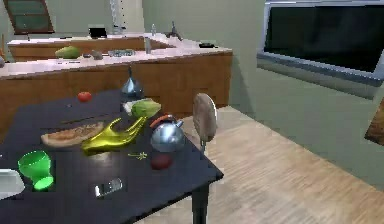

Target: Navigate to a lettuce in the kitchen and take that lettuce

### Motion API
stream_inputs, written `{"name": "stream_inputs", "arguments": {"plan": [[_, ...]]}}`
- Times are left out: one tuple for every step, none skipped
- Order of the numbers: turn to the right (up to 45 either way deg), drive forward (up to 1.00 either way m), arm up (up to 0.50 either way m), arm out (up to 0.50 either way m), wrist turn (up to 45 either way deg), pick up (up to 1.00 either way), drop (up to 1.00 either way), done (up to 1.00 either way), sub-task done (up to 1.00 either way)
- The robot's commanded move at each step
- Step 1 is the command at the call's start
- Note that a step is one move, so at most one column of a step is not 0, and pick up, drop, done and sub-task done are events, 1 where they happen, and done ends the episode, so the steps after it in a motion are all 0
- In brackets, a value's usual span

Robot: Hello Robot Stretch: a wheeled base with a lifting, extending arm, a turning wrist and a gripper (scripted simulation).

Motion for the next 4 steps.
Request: {"name": "stream_inputs", "arguments": {"plan": [[-45.0,0.0,0.0,0.0,0.0,0.0,0.0,0.0,0.0],[-45.0,0.0,0.0,0.0,0.0,0.0,0.0,0.0,0.0],[-12.0,0.0,0.0,0.0,0.0,0.0,0.0,0.0,0.0],[45.0,0.0,0.0,0.0,0.0,0.0,0.0,0.0,0.0]]}}
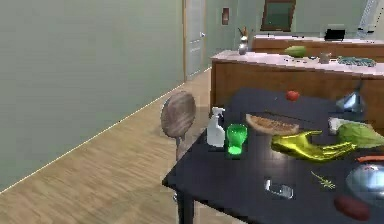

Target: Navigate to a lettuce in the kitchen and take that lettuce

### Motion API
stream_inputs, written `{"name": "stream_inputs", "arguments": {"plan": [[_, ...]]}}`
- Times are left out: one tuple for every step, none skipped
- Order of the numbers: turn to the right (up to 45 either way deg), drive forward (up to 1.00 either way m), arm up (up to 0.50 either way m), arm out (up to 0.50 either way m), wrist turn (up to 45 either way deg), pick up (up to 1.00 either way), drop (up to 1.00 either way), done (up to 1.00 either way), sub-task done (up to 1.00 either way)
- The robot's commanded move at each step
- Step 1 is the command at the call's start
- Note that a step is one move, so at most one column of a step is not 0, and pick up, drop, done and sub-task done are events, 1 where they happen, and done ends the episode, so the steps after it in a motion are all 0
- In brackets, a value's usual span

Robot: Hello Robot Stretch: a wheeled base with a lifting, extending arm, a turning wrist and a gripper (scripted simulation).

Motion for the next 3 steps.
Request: {"name": "stream_inputs", "arguments": {"plan": [[45.0,0.0,0.0,0.0,0.0,0.0,0.0,0.0,0.0],[39.0,0.0,0.0,0.0,0.0,0.0,0.0,0.0,0.0],[0.0,0.65,0.0,0.0,0.0,0.0,0.0,0.0,0.0]]}}
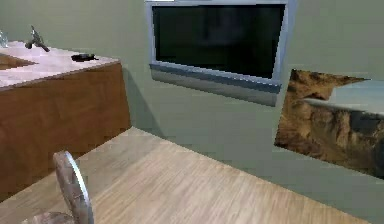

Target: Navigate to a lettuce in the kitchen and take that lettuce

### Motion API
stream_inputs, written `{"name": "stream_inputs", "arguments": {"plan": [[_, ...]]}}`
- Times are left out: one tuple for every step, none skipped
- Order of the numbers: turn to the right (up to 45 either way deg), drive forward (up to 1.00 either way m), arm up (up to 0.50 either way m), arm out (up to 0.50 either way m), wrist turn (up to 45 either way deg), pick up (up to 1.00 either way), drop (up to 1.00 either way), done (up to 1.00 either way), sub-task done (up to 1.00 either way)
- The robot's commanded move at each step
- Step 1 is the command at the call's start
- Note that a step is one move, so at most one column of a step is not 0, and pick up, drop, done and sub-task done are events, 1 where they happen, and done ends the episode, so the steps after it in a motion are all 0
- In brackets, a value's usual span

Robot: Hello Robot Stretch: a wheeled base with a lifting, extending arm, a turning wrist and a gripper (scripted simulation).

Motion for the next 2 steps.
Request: {"name": "stream_inputs", "arguments": {"plan": [[33.0,0.0,0.0,0.0,0.0,0.0,0.0,0.0,0.0],[0.0,0.05,0.0,0.0,0.0,0.0,0.0,0.0,0.0]]}}
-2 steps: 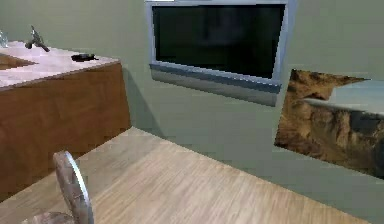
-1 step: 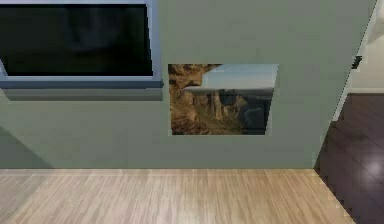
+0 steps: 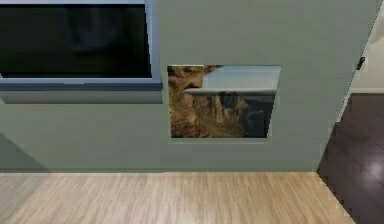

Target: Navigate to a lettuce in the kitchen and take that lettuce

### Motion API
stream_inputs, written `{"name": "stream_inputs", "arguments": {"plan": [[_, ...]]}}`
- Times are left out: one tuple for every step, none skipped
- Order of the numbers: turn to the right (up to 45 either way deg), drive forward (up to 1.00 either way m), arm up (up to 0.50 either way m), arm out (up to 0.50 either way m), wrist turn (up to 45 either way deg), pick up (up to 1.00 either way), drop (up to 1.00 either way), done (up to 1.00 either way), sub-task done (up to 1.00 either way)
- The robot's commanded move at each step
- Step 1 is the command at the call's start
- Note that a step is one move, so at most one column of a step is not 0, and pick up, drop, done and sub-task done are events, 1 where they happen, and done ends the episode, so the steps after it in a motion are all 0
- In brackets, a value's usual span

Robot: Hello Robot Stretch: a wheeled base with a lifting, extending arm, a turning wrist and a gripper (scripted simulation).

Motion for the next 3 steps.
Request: {"name": "stream_inputs", "arguments": {"plan": [[-42.0,0.0,0.0,0.0,0.0,0.0,0.0,0.0,0.0],[0.0,0.15,0.0,0.0,0.0,0.0,0.0,0.0,0.0],[-12.0,0.0,0.0,0.0,0.0,0.0,0.0,0.0,0.0]]}}
